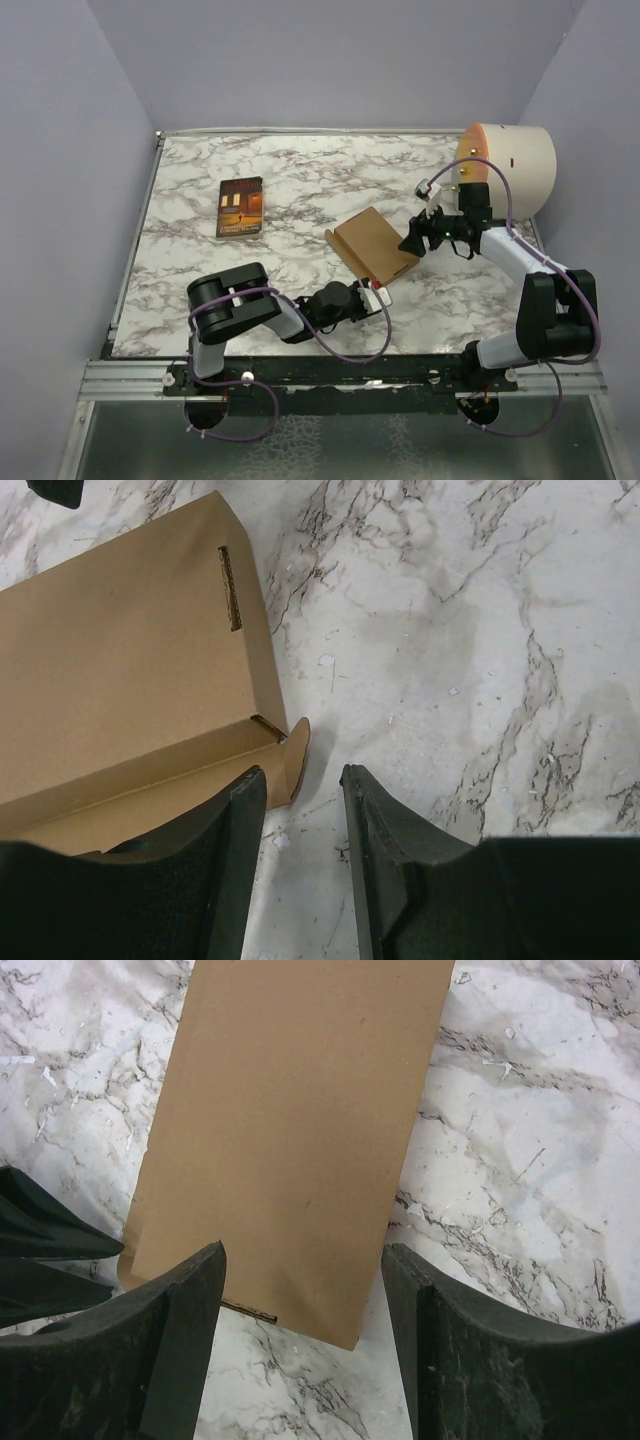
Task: Fold the paper box
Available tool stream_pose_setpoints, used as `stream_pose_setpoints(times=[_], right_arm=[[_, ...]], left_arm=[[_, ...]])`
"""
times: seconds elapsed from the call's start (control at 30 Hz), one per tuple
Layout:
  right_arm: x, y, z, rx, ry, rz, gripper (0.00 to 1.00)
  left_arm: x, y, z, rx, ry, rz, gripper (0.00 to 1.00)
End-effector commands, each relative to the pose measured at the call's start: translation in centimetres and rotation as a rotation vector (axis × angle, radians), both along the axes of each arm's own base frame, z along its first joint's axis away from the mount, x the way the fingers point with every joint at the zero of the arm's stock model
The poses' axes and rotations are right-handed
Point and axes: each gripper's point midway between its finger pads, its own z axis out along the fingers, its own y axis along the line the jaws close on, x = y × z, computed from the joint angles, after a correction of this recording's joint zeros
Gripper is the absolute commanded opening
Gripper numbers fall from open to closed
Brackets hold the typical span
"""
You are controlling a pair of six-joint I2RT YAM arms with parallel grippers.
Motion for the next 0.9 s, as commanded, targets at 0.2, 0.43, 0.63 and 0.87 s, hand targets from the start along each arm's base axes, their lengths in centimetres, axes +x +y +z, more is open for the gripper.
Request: stream_pose_setpoints(times=[0.2, 0.43, 0.63, 0.87], right_arm=[[0.58, -0.34, -0.37, -0.007, -0.008, -0.021, 0.64], [0.48, -0.31, -0.54, -0.006, -0.002, -0.018, 0.64], [0.5, -0.31, -0.66, -0.007, 0.001, -0.017, 0.64], [0.48, -0.35, -0.77, -0.009, 0.006, -0.02, 0.64]], left_arm=[[1.06, -0.96, 0.24, -0.025, -0.012, 0.044, 0.3], [1.06, -1.24, 0.13, -0.029, 0.001, 0.048, 0.29], [1.1, -1.43, 0.0, -0.032, 0.014, 0.051, 0.22], [1.09, -1.53, -0.09, -0.031, 0.025, 0.052, 0.08]])
